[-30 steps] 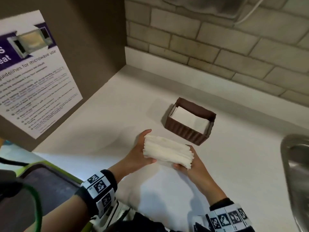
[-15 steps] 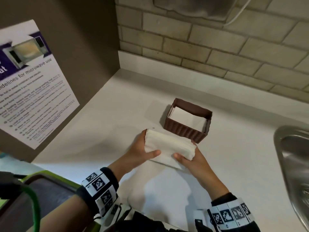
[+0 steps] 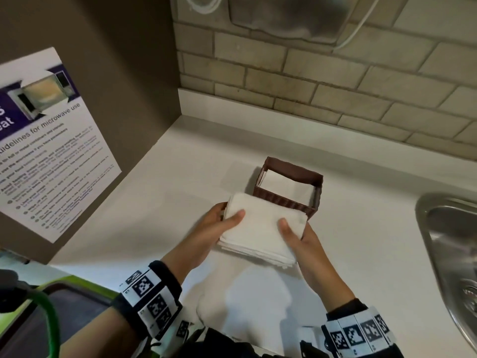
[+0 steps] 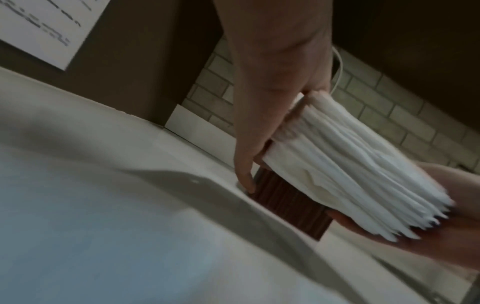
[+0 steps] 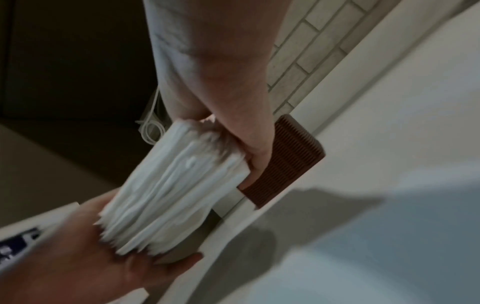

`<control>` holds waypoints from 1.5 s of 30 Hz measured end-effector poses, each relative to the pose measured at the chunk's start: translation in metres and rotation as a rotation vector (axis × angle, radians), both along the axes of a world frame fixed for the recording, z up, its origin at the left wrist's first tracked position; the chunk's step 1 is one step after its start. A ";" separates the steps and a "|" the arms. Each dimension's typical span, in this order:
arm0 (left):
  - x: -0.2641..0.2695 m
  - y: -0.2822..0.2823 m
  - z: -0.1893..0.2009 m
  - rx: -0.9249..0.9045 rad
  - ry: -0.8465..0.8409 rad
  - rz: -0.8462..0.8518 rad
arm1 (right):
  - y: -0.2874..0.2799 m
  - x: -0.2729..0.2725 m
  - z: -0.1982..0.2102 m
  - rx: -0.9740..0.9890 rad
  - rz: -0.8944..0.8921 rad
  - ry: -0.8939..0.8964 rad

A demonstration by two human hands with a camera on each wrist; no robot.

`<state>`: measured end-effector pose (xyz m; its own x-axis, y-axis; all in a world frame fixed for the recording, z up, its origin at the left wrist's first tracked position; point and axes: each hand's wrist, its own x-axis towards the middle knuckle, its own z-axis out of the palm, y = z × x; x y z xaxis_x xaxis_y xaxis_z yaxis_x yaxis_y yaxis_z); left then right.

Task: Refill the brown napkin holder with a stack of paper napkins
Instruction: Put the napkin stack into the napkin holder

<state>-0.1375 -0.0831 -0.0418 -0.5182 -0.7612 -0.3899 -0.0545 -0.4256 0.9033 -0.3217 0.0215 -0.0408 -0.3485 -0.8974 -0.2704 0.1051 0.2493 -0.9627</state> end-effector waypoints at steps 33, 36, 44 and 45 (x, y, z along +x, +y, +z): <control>0.011 0.015 -0.036 -0.385 -0.191 -0.310 | 0.030 -0.011 -0.026 0.113 0.169 0.198; 0.013 0.016 -0.046 -0.375 -0.200 -0.318 | 0.031 -0.011 -0.032 0.126 0.203 0.247; -0.002 0.014 -0.025 -0.316 -0.146 -0.129 | 0.025 -0.002 -0.018 0.057 -0.001 0.144; -0.006 0.015 -0.020 -0.338 -0.141 -0.089 | 0.023 0.001 -0.016 0.029 -0.038 0.131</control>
<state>-0.1434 -0.0682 -0.0616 -0.5476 -0.8133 -0.1966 -0.2115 -0.0928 0.9730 -0.3203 0.0449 -0.0564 -0.4162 -0.8754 -0.2458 -0.0108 0.2751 -0.9614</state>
